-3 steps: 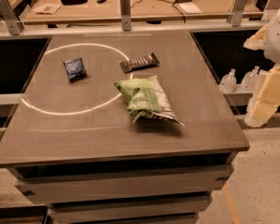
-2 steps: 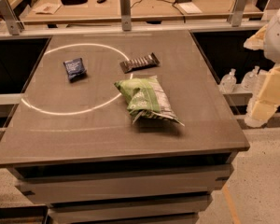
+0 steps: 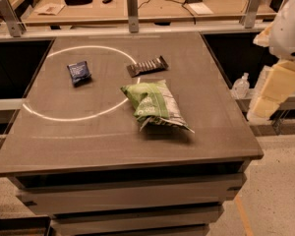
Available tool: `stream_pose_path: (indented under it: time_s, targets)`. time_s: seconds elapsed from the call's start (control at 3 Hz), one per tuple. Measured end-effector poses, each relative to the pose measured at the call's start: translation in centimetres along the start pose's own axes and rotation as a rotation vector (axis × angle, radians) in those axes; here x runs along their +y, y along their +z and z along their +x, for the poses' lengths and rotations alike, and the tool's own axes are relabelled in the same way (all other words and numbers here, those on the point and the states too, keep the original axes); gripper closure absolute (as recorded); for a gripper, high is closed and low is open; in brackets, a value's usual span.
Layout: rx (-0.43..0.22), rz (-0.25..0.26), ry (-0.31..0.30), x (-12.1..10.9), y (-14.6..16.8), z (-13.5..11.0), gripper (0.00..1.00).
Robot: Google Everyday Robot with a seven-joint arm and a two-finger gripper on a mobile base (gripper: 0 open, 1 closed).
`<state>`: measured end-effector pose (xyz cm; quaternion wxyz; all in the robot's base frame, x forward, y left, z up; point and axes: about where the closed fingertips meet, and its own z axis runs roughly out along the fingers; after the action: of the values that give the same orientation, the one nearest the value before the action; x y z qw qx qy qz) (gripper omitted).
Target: Move rxbar chocolate near green jalapeno chip bag
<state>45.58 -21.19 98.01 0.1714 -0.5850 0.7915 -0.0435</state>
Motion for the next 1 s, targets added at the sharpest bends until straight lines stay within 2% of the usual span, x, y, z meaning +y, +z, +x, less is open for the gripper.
stream_pose_path:
  time_s: [0.33, 0.67, 1.0]
  targets:
    - [0.044, 0.018, -0.068, -2.4, 1.9, -1.1, 0.0]
    - [0.051, 0.02, -0.098, -5.5, 3.8, -2.1, 0.0]
    - [-0.007, -0.017, -0.107, -9.0, 5.1, -2.8, 0.0]
